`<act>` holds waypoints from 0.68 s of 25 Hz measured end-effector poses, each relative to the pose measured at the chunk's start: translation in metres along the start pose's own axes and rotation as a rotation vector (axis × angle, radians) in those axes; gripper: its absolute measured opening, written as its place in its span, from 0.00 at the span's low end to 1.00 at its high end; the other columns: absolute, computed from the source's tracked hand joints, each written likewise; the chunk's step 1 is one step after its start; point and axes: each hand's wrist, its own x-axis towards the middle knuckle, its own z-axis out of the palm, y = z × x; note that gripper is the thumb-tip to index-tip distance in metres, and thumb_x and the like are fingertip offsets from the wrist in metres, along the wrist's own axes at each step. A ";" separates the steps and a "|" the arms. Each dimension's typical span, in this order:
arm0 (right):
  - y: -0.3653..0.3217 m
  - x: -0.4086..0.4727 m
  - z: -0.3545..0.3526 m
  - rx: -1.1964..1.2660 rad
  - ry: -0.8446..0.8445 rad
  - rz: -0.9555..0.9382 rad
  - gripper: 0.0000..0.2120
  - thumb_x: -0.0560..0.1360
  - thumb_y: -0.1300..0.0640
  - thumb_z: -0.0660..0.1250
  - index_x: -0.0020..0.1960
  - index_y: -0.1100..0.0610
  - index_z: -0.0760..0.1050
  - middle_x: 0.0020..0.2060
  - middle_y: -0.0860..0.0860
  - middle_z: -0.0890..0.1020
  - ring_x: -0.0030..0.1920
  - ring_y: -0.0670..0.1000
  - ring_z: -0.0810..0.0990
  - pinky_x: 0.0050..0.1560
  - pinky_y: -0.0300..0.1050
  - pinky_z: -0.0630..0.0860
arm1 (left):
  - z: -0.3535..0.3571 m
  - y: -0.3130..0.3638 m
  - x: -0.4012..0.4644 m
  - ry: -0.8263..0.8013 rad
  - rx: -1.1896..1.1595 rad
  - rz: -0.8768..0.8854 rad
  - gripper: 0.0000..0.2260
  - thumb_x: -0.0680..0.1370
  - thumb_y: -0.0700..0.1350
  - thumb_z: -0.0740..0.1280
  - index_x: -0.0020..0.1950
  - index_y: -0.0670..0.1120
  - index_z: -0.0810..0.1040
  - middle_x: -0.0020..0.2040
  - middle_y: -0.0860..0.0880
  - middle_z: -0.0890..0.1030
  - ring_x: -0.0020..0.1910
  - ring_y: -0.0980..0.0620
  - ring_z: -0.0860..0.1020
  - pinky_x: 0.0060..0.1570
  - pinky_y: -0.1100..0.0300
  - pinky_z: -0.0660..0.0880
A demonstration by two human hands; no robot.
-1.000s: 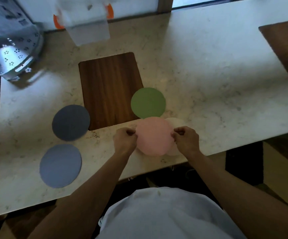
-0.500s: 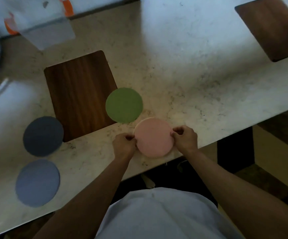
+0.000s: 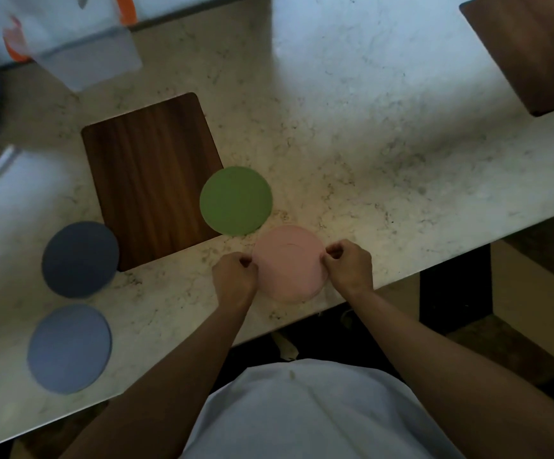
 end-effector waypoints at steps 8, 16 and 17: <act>-0.010 -0.005 -0.001 -0.072 0.032 0.052 0.07 0.73 0.52 0.72 0.49 0.54 0.83 0.45 0.51 0.86 0.45 0.51 0.83 0.47 0.44 0.78 | -0.002 0.002 0.002 -0.011 0.108 0.077 0.06 0.71 0.38 0.68 0.34 0.42 0.83 0.31 0.45 0.79 0.32 0.49 0.74 0.38 0.59 0.68; -0.016 0.001 0.000 -0.040 -0.074 0.160 0.07 0.73 0.54 0.70 0.41 0.56 0.84 0.36 0.53 0.85 0.37 0.52 0.81 0.35 0.38 0.71 | 0.000 0.003 0.011 -0.062 0.008 -0.090 0.03 0.68 0.41 0.70 0.38 0.43 0.83 0.38 0.47 0.84 0.41 0.47 0.81 0.41 0.58 0.75; -0.016 0.002 0.000 -0.045 -0.092 0.157 0.07 0.72 0.54 0.70 0.39 0.56 0.84 0.34 0.52 0.84 0.36 0.51 0.81 0.32 0.38 0.69 | -0.001 0.003 0.012 -0.075 -0.013 -0.110 0.04 0.68 0.42 0.71 0.39 0.43 0.83 0.38 0.47 0.83 0.41 0.47 0.81 0.42 0.56 0.77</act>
